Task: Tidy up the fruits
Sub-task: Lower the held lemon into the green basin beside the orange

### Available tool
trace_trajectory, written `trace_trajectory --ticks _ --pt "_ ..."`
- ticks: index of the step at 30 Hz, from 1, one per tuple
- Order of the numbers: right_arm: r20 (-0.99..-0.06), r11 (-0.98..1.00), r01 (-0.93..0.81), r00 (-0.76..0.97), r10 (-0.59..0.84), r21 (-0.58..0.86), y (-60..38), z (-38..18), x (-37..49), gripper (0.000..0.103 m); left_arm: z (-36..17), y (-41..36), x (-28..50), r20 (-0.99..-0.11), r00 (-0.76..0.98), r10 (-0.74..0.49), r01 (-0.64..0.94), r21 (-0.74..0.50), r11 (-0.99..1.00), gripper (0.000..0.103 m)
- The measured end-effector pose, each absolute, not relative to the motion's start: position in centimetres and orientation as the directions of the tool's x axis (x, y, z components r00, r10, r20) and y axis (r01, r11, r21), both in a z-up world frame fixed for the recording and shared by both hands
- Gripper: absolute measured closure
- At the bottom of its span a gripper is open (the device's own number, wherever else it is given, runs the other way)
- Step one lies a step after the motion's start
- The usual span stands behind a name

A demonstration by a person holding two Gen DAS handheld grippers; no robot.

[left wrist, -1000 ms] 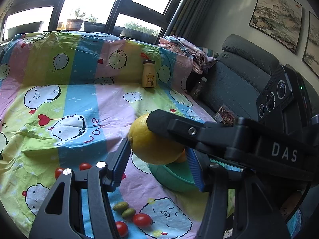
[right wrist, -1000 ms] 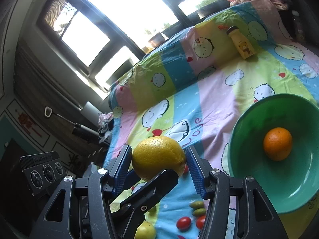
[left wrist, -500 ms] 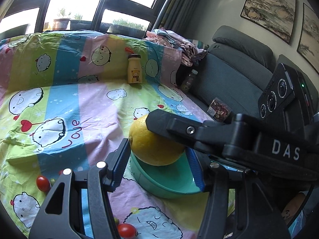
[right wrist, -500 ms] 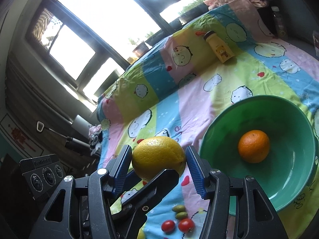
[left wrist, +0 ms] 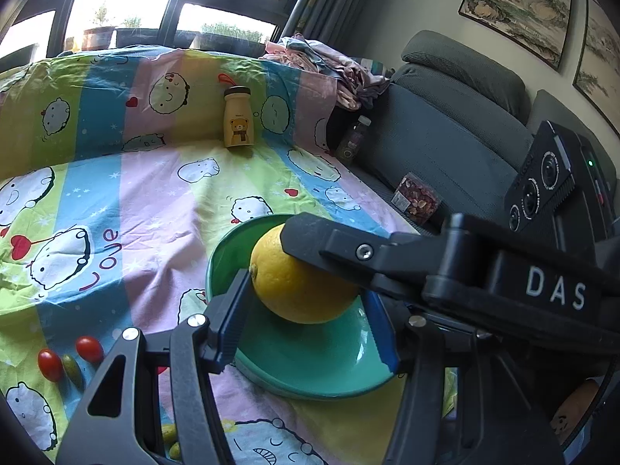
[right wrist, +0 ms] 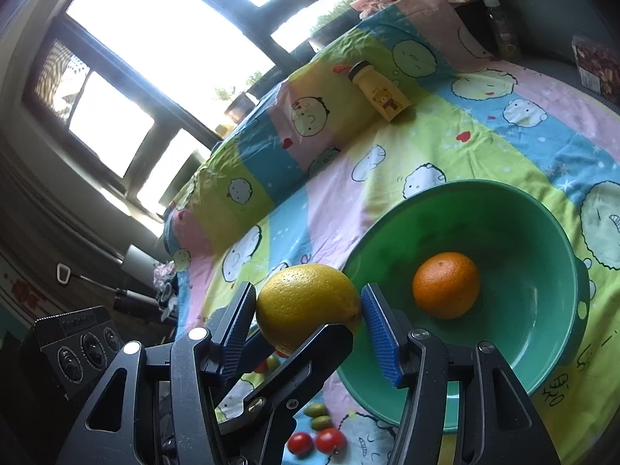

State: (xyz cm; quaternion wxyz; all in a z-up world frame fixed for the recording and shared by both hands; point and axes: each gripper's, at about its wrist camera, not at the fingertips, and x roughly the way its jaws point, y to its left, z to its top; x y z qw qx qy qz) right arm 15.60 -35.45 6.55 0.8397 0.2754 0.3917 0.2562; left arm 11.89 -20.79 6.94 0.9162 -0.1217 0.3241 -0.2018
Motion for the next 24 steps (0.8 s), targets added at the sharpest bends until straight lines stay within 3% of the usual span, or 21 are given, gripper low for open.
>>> trace_trajectory --ticks 24 --pt "-0.571 0.729 -0.101 0.552 0.607 0.677 -37.6 4.2 17.3 0.044 4.7 -22.6 14.6 -0.591 0.639 -0.492 0.303 -0.395 0.867 0.047"
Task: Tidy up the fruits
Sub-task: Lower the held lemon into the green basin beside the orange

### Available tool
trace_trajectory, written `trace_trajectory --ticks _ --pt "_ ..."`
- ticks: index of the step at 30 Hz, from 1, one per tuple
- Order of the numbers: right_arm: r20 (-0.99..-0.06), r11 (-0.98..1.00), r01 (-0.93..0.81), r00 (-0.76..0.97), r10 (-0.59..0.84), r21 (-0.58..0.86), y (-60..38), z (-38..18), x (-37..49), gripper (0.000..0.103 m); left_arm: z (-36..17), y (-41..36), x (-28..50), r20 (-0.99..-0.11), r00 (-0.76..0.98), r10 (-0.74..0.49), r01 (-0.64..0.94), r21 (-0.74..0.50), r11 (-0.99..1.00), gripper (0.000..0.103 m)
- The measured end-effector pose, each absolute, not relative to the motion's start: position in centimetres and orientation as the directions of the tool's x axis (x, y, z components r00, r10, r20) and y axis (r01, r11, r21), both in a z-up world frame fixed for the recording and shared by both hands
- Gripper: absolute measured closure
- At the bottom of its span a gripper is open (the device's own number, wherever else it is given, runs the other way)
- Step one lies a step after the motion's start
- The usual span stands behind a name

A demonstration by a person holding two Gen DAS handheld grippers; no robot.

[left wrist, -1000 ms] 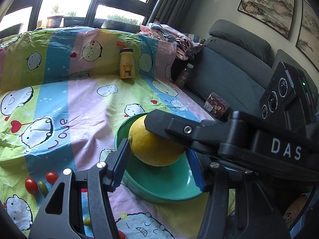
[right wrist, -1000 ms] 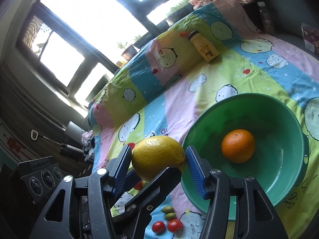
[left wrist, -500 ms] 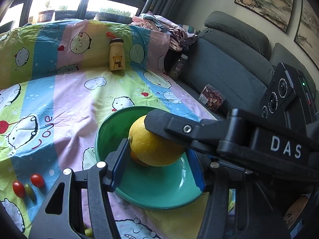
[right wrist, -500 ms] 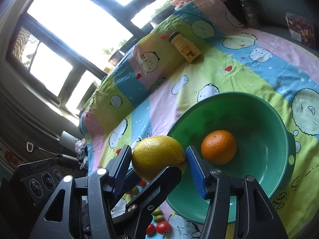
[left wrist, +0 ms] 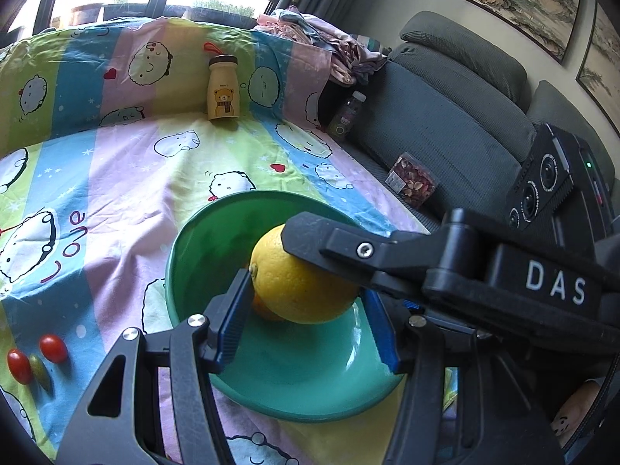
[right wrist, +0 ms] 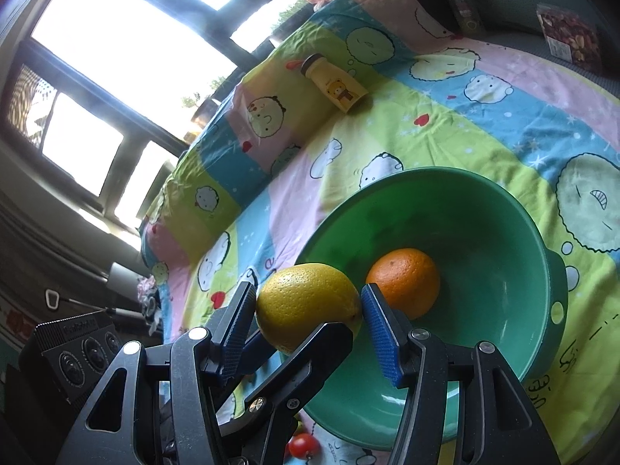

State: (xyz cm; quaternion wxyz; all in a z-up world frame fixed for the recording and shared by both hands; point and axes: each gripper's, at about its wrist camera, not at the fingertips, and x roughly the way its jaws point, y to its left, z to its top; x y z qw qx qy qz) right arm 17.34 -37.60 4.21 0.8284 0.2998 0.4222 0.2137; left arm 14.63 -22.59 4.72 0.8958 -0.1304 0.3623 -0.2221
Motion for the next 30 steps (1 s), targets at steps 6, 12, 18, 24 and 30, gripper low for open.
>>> trace_trajectory --ticks 6,12,18,24,30 --pt "-0.583 0.731 -0.085 0.545 0.603 0.677 -37.7 3.7 17.8 0.044 4.2 -22.6 15.0 -0.599 0.629 -0.496 0.299 -0.403 0.865 0.047" --pt "-0.600 0.738 -0.068 0.534 0.595 0.671 -37.5 3.2 18.2 0.044 3.6 -22.6 15.5 -0.608 0.615 -0.502 0.290 -0.418 0.861 0.047" --pt "-0.618 0.747 -0.051 0.526 0.584 0.663 -37.5 2.9 18.4 0.044 3.1 -22.7 15.7 -0.615 0.604 -0.507 0.282 -0.430 0.857 0.047" --pt "-0.628 0.748 -0.040 0.515 0.583 0.662 -37.4 2.6 18.6 0.044 2.8 -22.6 15.8 -0.623 0.595 -0.508 0.275 -0.437 0.857 0.047" --pt "-0.640 0.756 -0.031 0.511 0.575 0.654 -37.4 2.4 18.7 0.044 2.4 -22.6 16.0 -0.623 0.586 -0.518 0.271 -0.452 0.850 0.047"
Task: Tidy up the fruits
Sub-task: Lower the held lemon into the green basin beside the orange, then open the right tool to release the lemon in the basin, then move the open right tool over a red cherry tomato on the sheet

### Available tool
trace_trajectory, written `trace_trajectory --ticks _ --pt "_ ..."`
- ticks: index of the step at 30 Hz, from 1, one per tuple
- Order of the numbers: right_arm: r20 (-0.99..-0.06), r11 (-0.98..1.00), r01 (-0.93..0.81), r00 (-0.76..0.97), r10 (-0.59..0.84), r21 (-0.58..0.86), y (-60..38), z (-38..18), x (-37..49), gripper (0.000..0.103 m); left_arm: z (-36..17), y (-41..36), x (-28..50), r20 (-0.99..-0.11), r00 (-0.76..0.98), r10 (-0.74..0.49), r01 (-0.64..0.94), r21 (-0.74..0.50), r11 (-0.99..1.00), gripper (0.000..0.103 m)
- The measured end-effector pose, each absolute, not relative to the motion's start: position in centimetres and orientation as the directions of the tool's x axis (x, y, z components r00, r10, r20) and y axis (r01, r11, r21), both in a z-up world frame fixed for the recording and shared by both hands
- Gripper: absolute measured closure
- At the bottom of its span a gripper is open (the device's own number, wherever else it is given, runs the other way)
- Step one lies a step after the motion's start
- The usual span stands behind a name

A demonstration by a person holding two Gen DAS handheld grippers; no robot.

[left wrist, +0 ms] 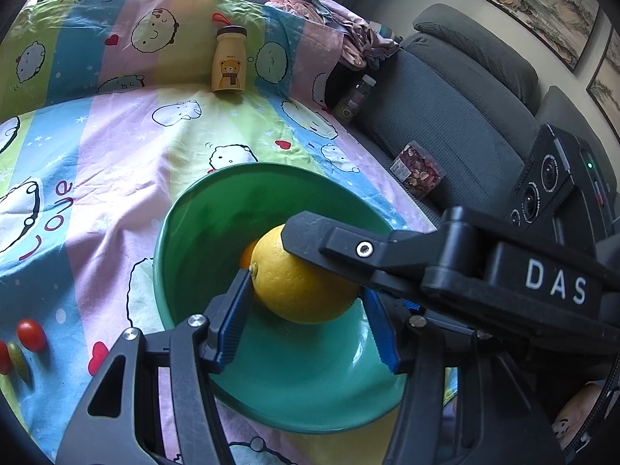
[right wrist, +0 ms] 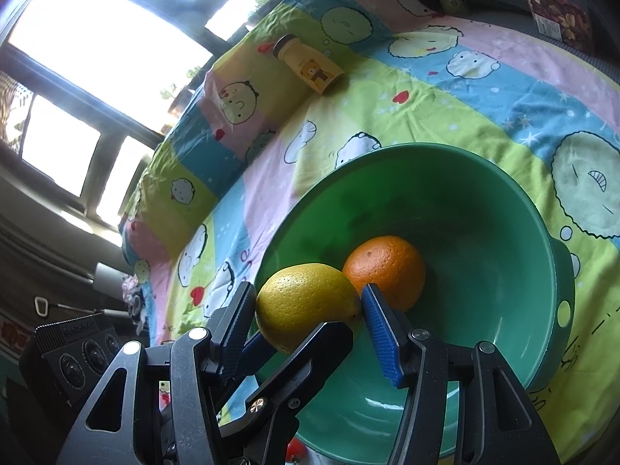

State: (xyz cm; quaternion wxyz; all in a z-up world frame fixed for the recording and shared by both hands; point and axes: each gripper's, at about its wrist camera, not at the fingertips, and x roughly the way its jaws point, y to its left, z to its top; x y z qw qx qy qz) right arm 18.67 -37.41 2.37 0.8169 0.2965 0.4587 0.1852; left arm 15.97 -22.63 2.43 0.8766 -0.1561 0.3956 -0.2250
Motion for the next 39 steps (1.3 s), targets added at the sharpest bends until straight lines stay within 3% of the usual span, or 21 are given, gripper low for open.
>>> trace_trajectory --ticks 24,39 --pt "-0.642 0.738 0.001 0.495 0.586 0.674 -37.6 1.5 19.0 0.044 2.0 -22.9 16.1 -0.654 0.580 -0.487 0.242 -0.432 0.869 0.047" --pt "-0.604 0.759 -0.071 0.560 0.568 0.648 -36.7 3.7 17.6 0.044 5.5 -18.7 12.3 -0.612 0.683 -0.398 0.178 -0.389 0.904 0.036"
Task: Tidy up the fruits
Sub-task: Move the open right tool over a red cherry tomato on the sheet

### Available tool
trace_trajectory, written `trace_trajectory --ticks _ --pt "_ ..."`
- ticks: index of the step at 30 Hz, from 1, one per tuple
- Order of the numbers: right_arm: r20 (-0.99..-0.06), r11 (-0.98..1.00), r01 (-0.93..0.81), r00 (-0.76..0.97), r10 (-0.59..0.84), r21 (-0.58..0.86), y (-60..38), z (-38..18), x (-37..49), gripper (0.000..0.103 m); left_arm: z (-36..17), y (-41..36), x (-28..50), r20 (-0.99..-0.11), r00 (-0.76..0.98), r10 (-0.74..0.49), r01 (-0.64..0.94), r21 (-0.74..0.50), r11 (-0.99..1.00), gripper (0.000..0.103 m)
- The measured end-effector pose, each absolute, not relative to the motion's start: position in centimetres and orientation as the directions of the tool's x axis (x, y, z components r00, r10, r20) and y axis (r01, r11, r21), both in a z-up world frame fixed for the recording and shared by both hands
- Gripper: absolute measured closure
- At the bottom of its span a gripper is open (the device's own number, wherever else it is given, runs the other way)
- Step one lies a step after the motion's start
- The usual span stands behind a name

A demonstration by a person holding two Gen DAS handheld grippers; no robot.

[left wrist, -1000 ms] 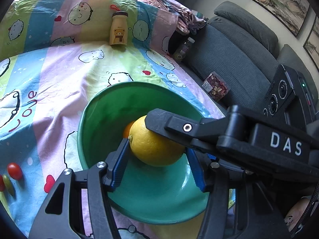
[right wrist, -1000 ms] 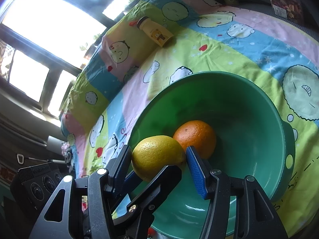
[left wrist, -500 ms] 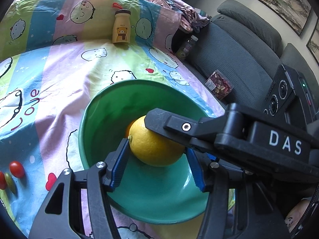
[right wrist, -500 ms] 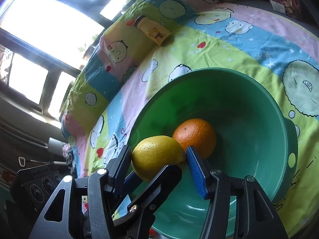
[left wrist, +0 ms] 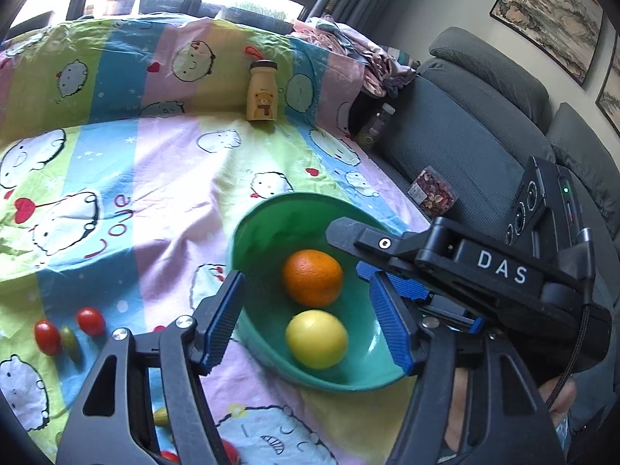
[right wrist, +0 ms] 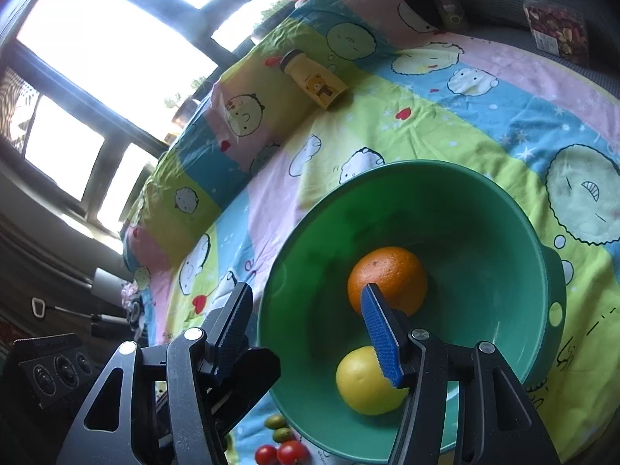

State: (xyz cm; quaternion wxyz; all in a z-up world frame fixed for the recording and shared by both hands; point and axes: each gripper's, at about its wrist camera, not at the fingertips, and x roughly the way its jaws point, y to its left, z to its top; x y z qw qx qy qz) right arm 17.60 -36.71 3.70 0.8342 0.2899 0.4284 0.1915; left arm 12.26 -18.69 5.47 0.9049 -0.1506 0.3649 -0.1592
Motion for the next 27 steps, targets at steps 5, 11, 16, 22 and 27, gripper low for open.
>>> trace_trajectory --ticks 5,11,16,22,27 --pt "-0.595 0.778 -0.136 0.568 0.568 0.613 -34.9 4.9 16.9 0.044 6.0 -14.9 10.2 -0.650 0.716 -0.254 0.064 -0.301 0.951 0.036" --pt "-0.601 0.788 -0.220 0.540 0.589 0.575 -31.8 5.4 16.2 0.044 5.5 -9.2 8.1 -0.676 0.721 -0.152 -0.066 -0.286 0.956 0.036" --pt "-0.626 0.802 -0.282 0.509 0.590 0.527 -28.6 5.3 15.9 0.044 4.0 -4.6 7.2 -0.688 0.721 -0.080 -0.202 -0.319 0.926 0.036" --pt "-0.675 0.807 -0.348 0.442 0.590 0.478 -24.4 4.2 16.0 0.044 1.7 -0.9 7.2 -0.724 0.685 -0.077 -0.289 -0.366 0.885 0.040" --pt "-0.695 0.762 -0.411 0.334 0.637 0.501 -20.4 2.6 16.6 0.044 -0.1 1.1 7.7 -0.740 0.658 -0.142 -0.316 -0.443 0.839 0.050"
